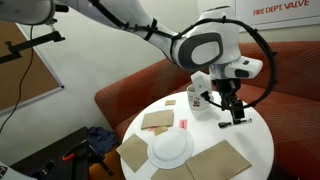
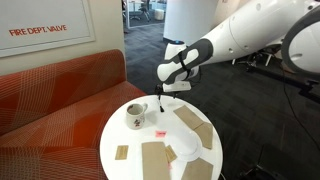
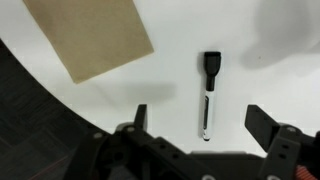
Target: Pick up the marker and put it in the cup
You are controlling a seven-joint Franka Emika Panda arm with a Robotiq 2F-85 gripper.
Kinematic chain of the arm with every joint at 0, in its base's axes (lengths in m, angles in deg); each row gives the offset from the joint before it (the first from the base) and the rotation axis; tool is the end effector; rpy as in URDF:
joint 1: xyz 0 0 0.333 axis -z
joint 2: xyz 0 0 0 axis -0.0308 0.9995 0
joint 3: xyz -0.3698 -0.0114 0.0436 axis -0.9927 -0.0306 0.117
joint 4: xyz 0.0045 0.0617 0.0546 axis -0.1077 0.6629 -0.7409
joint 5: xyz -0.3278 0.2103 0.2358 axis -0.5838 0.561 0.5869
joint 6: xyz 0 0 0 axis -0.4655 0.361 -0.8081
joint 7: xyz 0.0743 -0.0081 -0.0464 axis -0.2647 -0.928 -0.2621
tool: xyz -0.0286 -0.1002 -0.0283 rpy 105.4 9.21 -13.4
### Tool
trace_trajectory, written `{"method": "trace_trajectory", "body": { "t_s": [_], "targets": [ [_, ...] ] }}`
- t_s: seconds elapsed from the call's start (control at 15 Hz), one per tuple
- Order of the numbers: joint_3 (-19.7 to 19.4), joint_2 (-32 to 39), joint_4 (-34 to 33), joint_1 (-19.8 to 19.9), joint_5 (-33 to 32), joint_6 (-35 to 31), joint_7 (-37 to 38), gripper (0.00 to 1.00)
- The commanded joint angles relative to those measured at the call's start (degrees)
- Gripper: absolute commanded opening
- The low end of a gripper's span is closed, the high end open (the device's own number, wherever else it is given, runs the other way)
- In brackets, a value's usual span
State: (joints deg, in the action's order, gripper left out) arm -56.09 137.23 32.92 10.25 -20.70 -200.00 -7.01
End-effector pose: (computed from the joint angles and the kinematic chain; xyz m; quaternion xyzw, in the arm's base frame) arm 0.7808 -0.2073 0.1123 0.9542 -0.2966 0.0363 0.0163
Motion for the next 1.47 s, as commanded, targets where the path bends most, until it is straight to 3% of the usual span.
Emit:
{"method": "trace_trajectory", "body": {
  "t_s": [0.0,0.67,0.8,0.87,1.07,1.13,1.27,1.4],
  "targets": [
    [-0.9,4.0,-4.7,-1.1,0.8,-1.4,3.8,1.00],
    [-2.3,8.4,-8.5,-2.6,0.1,-3.3,5.9,1.00],
    [-2.4,9.0,-9.3,-2.5,0.0,-2.9,5.8,0.84],
    [-2.4,9.3,-9.6,-2.6,0.0,-2.8,5.8,0.80],
    [-2.4,10.3,-10.8,-2.5,-0.1,-2.2,5.8,0.74],
    [-2.4,10.7,-11.1,-2.5,-0.2,-2.1,5.7,0.80],
    [-2.4,11.3,-11.9,-2.5,-0.2,-1.7,5.6,0.77],
    [-2.4,12.1,-12.7,-2.5,-0.3,-1.4,5.7,0.53]
  ]
}}
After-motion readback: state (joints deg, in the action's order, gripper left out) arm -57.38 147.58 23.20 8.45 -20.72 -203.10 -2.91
